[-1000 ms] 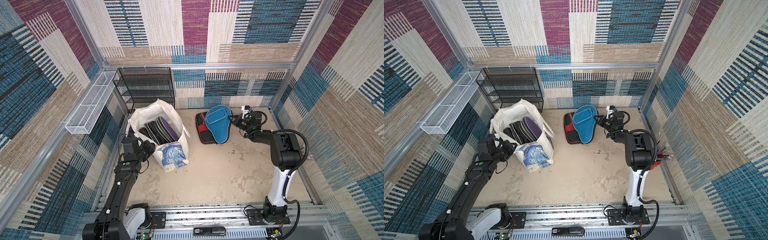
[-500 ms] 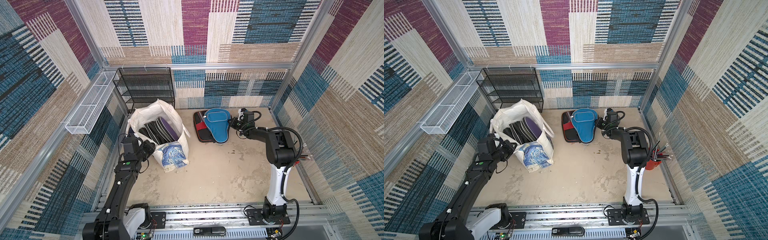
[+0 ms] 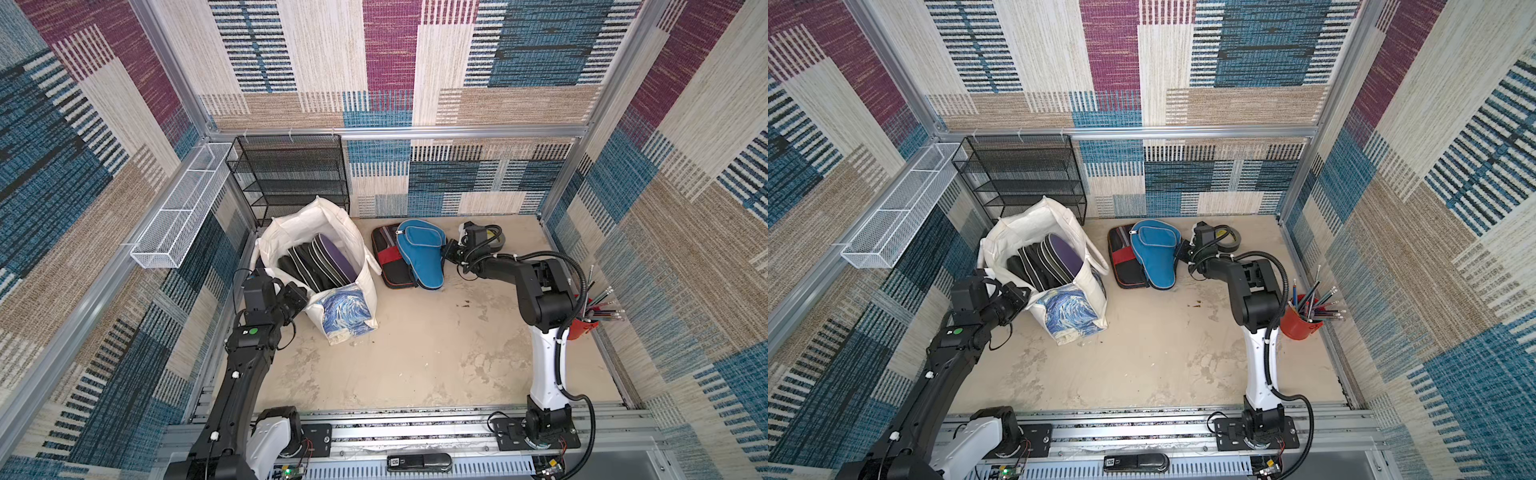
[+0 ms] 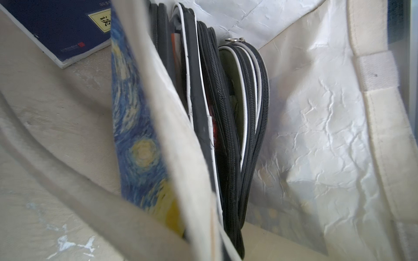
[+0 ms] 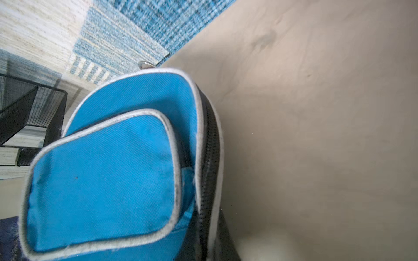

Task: Remove the ping pong set from the canvas bag
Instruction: Place the ping pong set at the ping pong set.

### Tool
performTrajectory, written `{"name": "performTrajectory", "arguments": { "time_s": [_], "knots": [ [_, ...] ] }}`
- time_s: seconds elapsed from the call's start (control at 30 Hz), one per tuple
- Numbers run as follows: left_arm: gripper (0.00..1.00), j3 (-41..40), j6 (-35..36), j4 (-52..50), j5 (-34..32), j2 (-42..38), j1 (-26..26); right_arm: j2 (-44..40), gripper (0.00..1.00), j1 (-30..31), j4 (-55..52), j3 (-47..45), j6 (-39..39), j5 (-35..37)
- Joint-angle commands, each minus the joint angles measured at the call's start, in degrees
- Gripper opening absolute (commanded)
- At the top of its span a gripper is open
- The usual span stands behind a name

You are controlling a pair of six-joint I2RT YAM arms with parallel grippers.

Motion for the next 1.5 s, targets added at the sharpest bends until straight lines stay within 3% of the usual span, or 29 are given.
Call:
{"name": "performTrajectory", "arguments": {
  "time_s": [0.0,0.17,0.2,0.3,0.57,0.83,1.07,1.47],
  "knots": [
    [0.00,1.14,2.35,-1.89,-2.48,-0.86,0.50,1.01,0.00,0.96,-1.76,0.05,1.87,-0.48],
    [0.00,1.41,2.97,-3.35,-2.82,-2.09,1.24,0.89,0.00,1.93,-0.13,-0.10,3.18,-0.97],
    [0.00,1.38,3.03,-3.59,-2.74,-2.27,1.33,0.62,0.07,2.03,0.22,-0.36,3.25,-1.23],
    [0.00,0.90,3.06,-3.69,-2.70,-2.82,1.63,-1.51,0.45,1.98,1.88,-2.12,2.96,-1.03],
    [0.00,0.38,1.96,-1.95,-1.02,-2.83,2.02,-10.88,1.00,2.01,1.96,-5.02,-2.14,1.82],
    [0.00,0.62,1.53,-0.55,-0.39,-1.84,2.09,-22.09,0.99,4.65,0.05,-6.38,-9.30,0.30],
    [0.00,0.88,1.38,0.23,0.33,-1.24,2.11,-26.91,0.99,14.33,-8.78,4.10,-22.42,-1.86],
    [0.00,-1.32,-0.49,9.63,5.96,0.58,2.16,-14.71,1.00,32.91,-29.18,31.51,-36.83,-1.70]
  ]
}}
